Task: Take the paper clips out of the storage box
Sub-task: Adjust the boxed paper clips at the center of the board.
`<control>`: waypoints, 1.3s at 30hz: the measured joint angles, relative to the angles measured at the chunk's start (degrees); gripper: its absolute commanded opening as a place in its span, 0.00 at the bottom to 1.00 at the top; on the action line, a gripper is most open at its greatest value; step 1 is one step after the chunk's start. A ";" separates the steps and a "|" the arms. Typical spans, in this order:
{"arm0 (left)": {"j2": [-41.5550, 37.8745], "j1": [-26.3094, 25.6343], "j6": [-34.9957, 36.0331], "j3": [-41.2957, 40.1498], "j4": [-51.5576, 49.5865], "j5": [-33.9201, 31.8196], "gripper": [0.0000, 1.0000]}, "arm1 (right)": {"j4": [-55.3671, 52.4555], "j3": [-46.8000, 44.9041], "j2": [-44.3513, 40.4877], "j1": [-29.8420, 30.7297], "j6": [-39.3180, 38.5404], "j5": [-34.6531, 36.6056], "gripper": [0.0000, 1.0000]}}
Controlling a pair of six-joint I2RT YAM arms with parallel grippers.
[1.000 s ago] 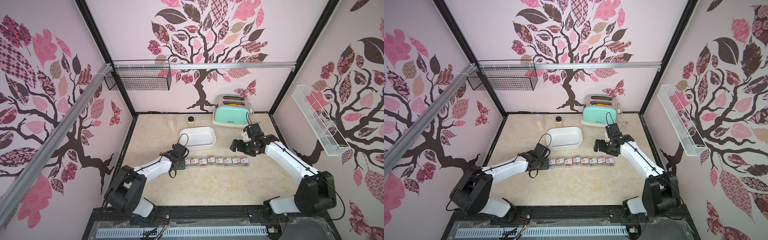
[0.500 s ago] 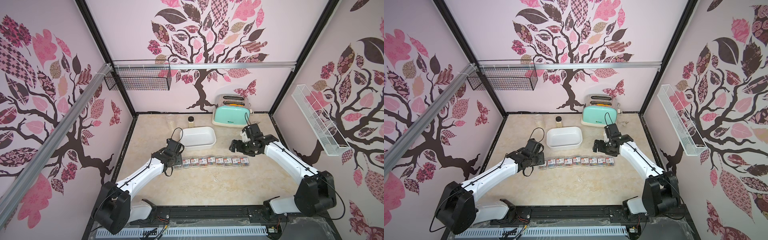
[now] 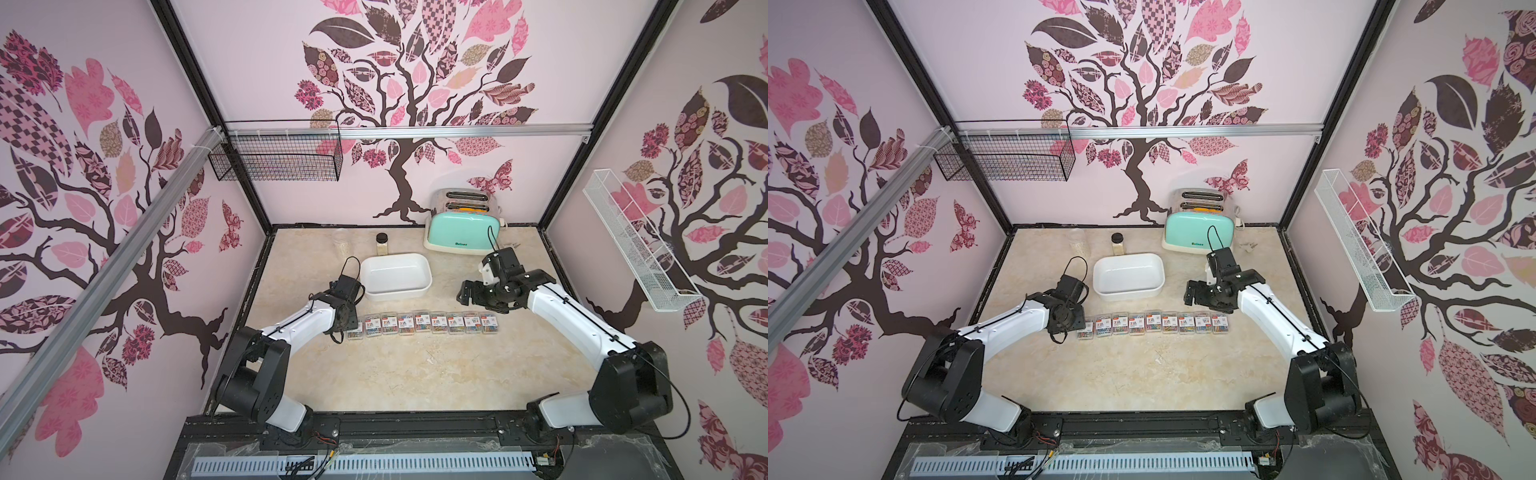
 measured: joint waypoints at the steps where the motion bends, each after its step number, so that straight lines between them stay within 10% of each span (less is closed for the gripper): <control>1: -0.09 0.00 0.02 0.04 0.22 0.00 0.58 | 0.00 0.00 0.00 0.00 0.00 0.00 0.99; 13: -8.24 0.02 -0.37 -3.67 0.79 -1.99 0.60 | 0.02 0.00 0.00 0.00 0.00 -0.07 0.99; 39: 3.21 0.15 -4.61 -0.57 -0.90 -1.03 0.60 | 0.22 0.00 0.02 0.02 0.00 -0.20 0.99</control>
